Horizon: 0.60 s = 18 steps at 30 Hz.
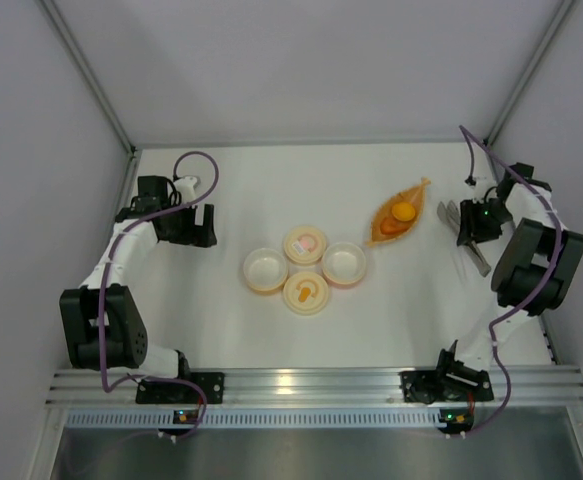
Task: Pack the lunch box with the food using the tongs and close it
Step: Pick up the clamp at the center of the board.
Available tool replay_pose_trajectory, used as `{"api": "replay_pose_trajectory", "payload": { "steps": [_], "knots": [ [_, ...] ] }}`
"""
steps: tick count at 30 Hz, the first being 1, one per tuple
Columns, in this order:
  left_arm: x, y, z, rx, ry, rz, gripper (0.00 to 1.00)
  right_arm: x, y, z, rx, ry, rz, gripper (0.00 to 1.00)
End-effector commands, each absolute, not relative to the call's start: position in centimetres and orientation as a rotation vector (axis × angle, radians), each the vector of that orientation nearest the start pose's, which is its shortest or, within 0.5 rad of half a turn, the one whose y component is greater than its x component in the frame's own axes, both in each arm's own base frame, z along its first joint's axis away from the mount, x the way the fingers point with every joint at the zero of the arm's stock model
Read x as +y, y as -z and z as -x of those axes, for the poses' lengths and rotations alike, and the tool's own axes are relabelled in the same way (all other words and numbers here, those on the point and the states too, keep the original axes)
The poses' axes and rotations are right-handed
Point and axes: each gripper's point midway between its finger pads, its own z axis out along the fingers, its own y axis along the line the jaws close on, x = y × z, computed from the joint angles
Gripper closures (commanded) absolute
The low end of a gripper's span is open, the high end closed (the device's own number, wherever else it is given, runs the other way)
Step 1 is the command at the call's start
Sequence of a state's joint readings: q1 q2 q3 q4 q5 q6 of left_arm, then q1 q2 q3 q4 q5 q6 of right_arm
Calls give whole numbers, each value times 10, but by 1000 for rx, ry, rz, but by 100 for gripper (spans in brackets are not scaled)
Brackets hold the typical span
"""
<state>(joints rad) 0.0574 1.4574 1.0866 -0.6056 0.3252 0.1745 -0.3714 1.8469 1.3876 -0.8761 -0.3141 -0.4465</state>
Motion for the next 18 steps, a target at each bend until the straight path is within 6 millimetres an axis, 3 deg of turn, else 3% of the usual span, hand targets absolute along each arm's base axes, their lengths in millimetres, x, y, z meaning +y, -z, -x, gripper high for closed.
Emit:
{"api": "replay_pose_trajectory", "payload": {
  "steps": [1,9,12,18],
  "knots": [
    [-33,-140,-351,2409,325,-295,2,-104,-100,-346,2723,-276,169,63],
    [-35,-142,-353,2402,339,-288,2,-105,-145,-335,2658,-333,198,62],
    [-36,-142,-355,2403,353,-284,2,-104,-174,-334,2603,-365,218,60],
    [-37,-146,-358,2390,359,-289,2,-89,-202,-330,2563,-454,243,60]
  ]
}}
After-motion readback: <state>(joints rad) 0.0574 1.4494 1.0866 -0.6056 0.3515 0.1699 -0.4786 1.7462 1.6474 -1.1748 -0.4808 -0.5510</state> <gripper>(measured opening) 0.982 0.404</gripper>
